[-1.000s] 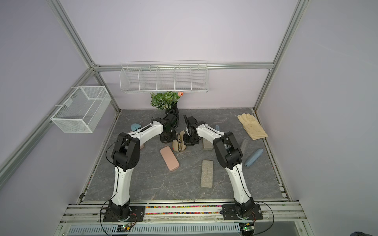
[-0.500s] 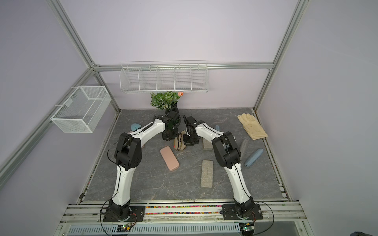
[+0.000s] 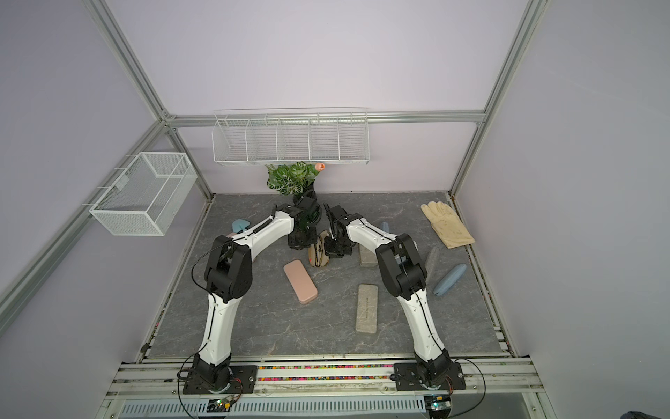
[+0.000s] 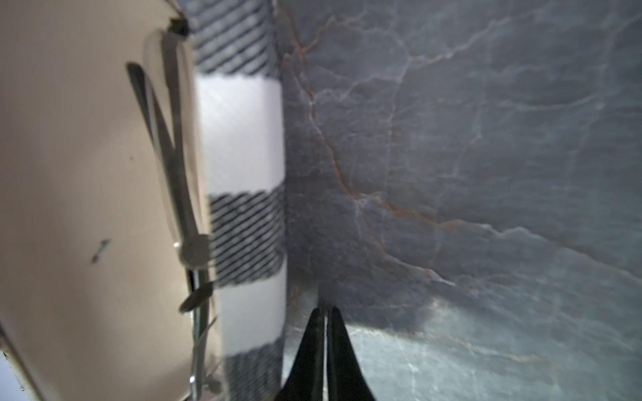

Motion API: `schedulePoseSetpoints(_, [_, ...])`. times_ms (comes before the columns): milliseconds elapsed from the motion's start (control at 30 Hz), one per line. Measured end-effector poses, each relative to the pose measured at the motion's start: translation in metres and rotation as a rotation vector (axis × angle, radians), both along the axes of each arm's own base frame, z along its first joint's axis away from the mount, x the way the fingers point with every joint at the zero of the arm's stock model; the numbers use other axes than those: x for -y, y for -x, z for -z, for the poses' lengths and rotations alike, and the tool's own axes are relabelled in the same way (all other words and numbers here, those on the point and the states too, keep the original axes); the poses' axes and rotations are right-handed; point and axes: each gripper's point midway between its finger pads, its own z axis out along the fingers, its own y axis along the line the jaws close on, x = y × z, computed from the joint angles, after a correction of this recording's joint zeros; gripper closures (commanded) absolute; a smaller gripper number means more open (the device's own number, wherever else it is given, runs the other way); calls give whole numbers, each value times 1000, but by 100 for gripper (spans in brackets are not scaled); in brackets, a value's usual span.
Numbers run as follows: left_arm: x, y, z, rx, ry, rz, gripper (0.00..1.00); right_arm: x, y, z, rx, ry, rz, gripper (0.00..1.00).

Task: Close the glasses case
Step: Close the glasses case at the center of the board.

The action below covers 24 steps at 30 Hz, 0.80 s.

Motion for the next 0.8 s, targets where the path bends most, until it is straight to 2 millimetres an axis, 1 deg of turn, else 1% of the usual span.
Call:
schedulePoseSetpoints(133, [3, 2, 2, -5, 2, 2, 100, -9, -3, -9, 16, -30, -8, 91])
schedulePoseSetpoints(200, [9, 3, 3, -11, 14, 13, 100, -18, -5, -16, 36, -49, -24, 91])
schedulePoseSetpoints(433, [9, 1, -1, -6, 20, 10, 100, -20, -8, -18, 39, -56, -20, 91])
schedulePoseSetpoints(533, [9, 1, -1, -5, 20, 10, 100, -20, -8, -16, 39, -54, -12, 89])
schedulePoseSetpoints(600, [11, 1, -2, 0, 34, 7, 100, -18, -6, -12, 43, -52, -2, 85])
schedulePoseSetpoints(667, [11, 4, -3, 3, 55, 2, 100, -15, 1, -9, 44, -43, 1, 81])
schedulePoseSetpoints(733, [7, 9, -8, 10, 70, -6, 100, -12, 11, -12, 49, -25, -4, 72])
schedulePoseSetpoints(800, [1, 14, -19, 25, 91, -14, 100, -10, 20, -20, 67, -9, -8, 63])
